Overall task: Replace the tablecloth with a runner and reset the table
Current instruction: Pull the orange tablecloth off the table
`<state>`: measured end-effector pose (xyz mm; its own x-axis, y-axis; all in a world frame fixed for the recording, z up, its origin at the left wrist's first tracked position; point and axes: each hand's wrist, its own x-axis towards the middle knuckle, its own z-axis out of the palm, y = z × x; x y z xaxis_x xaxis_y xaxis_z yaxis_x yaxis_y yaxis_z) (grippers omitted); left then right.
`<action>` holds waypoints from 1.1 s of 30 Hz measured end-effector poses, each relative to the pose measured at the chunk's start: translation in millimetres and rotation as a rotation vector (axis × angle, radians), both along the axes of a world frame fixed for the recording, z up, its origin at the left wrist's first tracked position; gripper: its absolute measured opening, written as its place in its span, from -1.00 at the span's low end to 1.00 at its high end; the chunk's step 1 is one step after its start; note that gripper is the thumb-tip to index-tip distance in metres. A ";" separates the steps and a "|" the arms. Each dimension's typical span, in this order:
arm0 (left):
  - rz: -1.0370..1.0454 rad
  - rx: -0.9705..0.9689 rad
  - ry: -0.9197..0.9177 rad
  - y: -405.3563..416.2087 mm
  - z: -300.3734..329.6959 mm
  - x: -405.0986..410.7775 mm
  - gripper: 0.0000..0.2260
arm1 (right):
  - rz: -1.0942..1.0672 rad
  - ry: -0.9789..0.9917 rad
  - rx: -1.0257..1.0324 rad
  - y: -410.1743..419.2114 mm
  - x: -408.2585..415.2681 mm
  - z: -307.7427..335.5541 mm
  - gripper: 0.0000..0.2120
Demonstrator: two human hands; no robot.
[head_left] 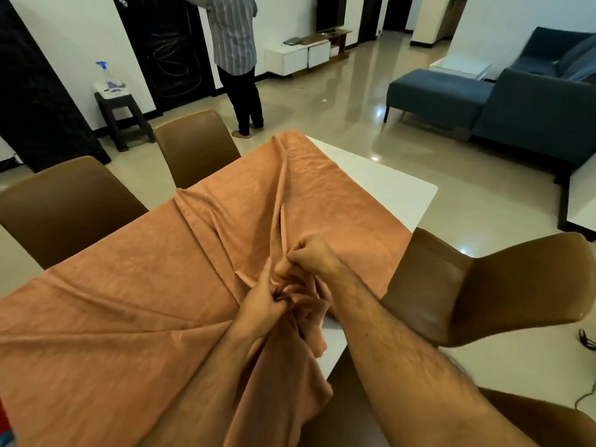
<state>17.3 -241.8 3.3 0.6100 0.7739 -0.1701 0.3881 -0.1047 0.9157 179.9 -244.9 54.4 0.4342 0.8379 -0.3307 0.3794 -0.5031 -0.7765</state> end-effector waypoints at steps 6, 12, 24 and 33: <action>0.069 0.112 0.087 6.7 -8.5 16.3 -0.39 | 0.155 0.149 -0.061 -10.7 -10.8 20.5 -0.85; 0.210 0.199 0.141 4.8 -1.1 14.3 -0.71 | -0.301 0.207 -0.013 -20.8 20.1 -8.9 -0.81; 0.082 0.133 0.112 2.4 -12.4 9.6 -0.80 | -0.529 0.479 -0.100 -35.9 44.1 -133.2 -0.91; -0.037 0.198 0.339 -12.7 -18.2 22.3 -0.63 | -0.098 0.027 0.131 -10.8 6.6 9.6 -0.86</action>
<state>39.6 -254.5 -14.9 0.5728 0.7907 -0.2160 0.6577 -0.2860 0.6969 186.5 -255.6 64.1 0.5083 0.8289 -0.2336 0.3121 -0.4301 -0.8471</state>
